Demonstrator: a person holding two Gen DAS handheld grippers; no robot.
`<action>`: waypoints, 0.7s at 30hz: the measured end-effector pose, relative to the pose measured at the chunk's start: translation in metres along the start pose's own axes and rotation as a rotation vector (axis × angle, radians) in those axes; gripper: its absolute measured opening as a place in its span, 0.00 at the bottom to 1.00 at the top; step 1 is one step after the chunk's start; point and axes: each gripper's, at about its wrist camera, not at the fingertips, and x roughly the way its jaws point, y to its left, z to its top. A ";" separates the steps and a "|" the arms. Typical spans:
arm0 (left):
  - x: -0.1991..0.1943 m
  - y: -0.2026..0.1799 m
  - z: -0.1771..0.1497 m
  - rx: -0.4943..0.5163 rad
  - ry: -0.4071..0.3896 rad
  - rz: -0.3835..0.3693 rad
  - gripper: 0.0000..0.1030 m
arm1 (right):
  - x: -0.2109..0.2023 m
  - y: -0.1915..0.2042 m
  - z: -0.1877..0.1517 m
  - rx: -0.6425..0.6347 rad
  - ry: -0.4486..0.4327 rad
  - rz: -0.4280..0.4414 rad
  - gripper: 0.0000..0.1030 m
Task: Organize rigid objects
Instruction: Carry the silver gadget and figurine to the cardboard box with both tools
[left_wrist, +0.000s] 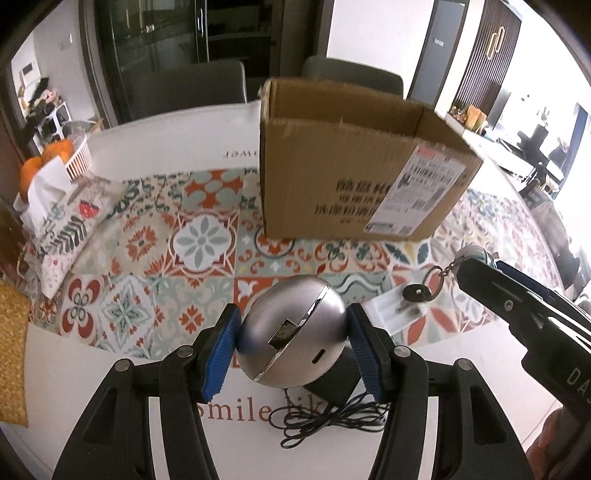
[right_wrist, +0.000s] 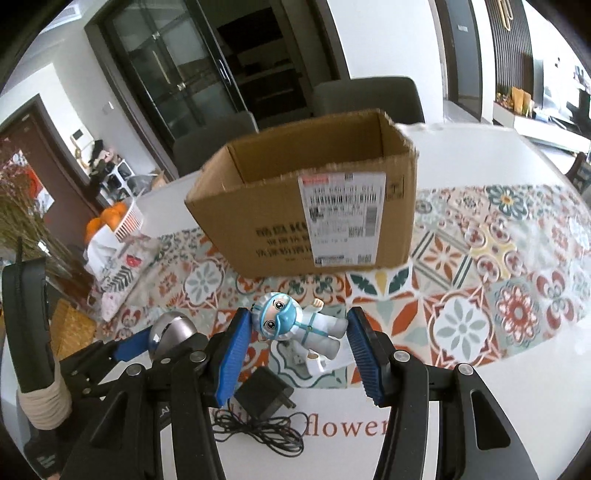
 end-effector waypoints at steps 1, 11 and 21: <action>-0.003 -0.001 0.002 0.001 -0.008 -0.002 0.56 | -0.004 -0.001 0.004 -0.002 -0.010 0.001 0.52; -0.036 -0.015 0.038 0.024 -0.100 0.000 0.56 | -0.029 -0.001 0.038 -0.032 -0.095 0.011 0.52; -0.058 -0.030 0.081 0.054 -0.182 -0.035 0.56 | -0.043 -0.004 0.076 -0.070 -0.168 0.016 0.52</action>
